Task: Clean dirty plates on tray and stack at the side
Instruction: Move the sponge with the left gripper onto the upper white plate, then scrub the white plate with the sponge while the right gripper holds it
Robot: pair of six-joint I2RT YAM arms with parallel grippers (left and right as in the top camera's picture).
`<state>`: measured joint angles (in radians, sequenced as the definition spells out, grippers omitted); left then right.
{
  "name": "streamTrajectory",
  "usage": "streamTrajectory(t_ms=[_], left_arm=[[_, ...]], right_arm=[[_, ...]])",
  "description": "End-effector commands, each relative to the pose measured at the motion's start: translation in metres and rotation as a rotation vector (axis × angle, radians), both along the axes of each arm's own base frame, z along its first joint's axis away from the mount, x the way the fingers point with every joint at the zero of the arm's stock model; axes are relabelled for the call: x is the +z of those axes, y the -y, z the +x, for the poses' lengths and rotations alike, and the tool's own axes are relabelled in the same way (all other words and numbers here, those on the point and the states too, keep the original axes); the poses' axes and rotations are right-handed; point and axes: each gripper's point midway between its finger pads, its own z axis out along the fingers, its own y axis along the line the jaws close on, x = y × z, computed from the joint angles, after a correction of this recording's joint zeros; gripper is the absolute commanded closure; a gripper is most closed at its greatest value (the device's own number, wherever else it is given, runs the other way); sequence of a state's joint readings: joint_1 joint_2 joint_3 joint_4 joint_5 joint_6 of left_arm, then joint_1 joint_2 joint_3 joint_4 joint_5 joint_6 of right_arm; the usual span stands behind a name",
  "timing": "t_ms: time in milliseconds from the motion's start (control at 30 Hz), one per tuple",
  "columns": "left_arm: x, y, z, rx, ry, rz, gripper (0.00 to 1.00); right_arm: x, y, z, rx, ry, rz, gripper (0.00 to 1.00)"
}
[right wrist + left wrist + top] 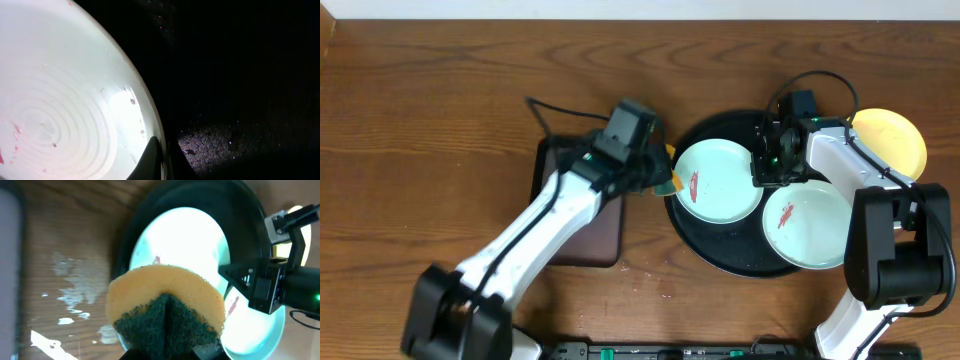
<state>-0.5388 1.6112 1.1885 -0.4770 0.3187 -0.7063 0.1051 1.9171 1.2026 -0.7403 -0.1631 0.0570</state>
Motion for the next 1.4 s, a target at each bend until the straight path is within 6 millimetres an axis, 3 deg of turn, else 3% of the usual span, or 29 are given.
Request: streamTrajectory(t_ms=[0,133,500,733,1033,1200,1367], left_arm=[[0.036,0.024,0.015,-0.033,0.030,-0.091,0.92],[0.030,0.045,0.022,-0.026,-0.003,-0.104,0.93],[-0.030,0.104,0.037,-0.004,-0.050,-0.164,0.93],[-0.070,0.109,0.035,0.043,-0.107,-0.113,0.93],[-0.127,0.096,0.026,0.067,-0.200,-0.004,0.92],[-0.150,0.049,0.022,0.161,-0.195,0.232,0.92],[-0.157,0.002,0.016,0.144,-0.155,0.484,0.92]], right_arm=[[-0.008,0.003,-0.008,0.010,-0.023,-0.034,0.99],[-0.008,0.003,-0.006,0.010,-0.017,-0.033,0.99],[-0.008,0.003,-0.007,0.010,-0.017,-0.033,0.99],[-0.008,0.003,-0.007,0.010,-0.019,-0.034,0.99],[-0.008,0.003,-0.007,0.010,-0.020,-0.034,0.99],[-0.008,0.003,-0.007,0.010,-0.020,-0.034,0.99],[-0.008,0.003,-0.007,0.010,-0.020,-0.034,0.99]])
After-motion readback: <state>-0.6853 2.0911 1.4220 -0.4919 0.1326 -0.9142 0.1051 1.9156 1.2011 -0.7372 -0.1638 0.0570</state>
